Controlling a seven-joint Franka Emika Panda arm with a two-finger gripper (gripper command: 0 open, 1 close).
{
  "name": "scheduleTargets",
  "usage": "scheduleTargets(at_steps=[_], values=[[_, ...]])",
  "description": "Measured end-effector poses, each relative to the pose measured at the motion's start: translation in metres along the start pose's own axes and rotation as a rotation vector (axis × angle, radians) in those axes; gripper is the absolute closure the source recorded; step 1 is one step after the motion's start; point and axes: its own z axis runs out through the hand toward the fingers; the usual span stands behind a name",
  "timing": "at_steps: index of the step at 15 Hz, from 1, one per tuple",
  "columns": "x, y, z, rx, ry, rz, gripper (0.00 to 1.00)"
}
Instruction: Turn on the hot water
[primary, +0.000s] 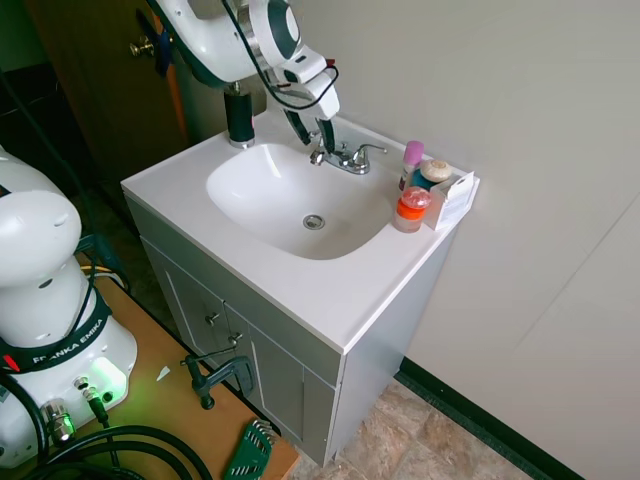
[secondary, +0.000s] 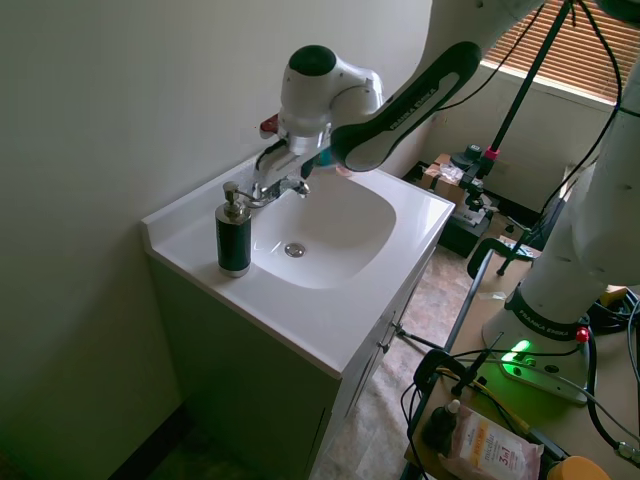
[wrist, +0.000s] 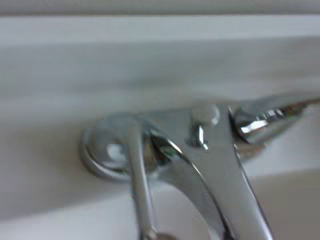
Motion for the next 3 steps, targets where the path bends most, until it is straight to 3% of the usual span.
scheduleTargets(at_steps=[3], values=[[-0.01, 0.053, -0.005, -0.004, -0.099, 0.005, 0.0]])
